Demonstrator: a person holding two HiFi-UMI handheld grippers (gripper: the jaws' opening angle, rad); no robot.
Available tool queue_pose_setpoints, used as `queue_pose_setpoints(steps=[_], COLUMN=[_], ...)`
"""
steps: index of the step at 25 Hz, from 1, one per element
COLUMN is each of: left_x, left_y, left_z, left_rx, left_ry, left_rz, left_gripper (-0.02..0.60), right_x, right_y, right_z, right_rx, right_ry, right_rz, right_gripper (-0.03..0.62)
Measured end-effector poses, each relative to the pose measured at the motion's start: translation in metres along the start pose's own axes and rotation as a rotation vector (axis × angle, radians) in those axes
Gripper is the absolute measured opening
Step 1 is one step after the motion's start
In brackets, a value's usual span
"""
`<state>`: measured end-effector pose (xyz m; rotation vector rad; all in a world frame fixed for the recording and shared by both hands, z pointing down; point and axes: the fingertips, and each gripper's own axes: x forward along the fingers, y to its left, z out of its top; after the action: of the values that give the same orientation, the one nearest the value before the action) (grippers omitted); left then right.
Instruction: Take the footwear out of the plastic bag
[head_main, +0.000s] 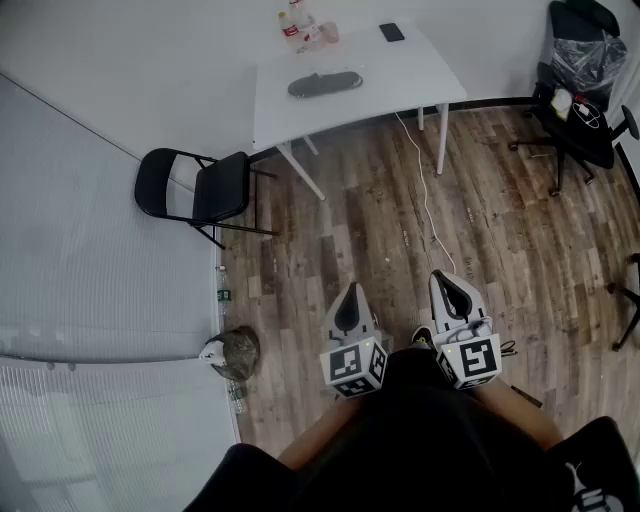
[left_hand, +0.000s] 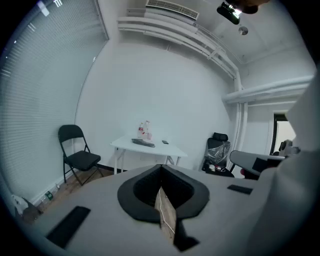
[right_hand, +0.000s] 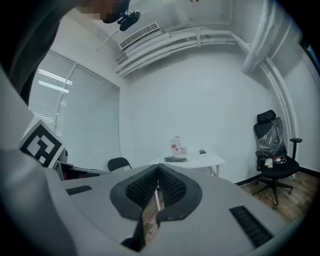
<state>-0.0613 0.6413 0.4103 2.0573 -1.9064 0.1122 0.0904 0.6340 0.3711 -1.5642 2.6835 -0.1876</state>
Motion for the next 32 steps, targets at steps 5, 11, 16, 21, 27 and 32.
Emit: queue_pose_setpoints(steps=[5,11,16,21,27,32], left_x=[-0.004,-0.003,-0.009,-0.004,0.02,0.042], left_y=[-0.009,-0.011,-0.032,-0.018,-0.009,-0.012], left_z=[-0.015,0.006,0.009,0.006,0.009,0.016], left_rx=[0.034,0.091,0.201,0.202,0.213,0.214], left_ry=[0.03,-0.029,-0.038,0.023,0.051,0.045], left_rz=[-0.086,-0.117,-0.226,-0.194,-0.191,-0.243], left_gripper=[0.023,0.023,0.023,0.023,0.023,0.023], right_x=[0.001,-0.006,-0.001,0.007,0.024,0.041], right_y=[0.001,-0.01,-0.021,-0.024,-0.026,-0.027], right_z=[-0.007,0.0,-0.016,-0.019,-0.017,-0.019], right_rx=[0.026,0.047,0.14,0.166,0.145,0.156], right_ry=[0.01,-0.003,0.04,0.04,0.025,0.035], right_rz=[-0.028,-0.051,-0.029,-0.021,0.022,0.051], right_gripper=[0.018,0.018,0.018,0.018,0.018,0.018])
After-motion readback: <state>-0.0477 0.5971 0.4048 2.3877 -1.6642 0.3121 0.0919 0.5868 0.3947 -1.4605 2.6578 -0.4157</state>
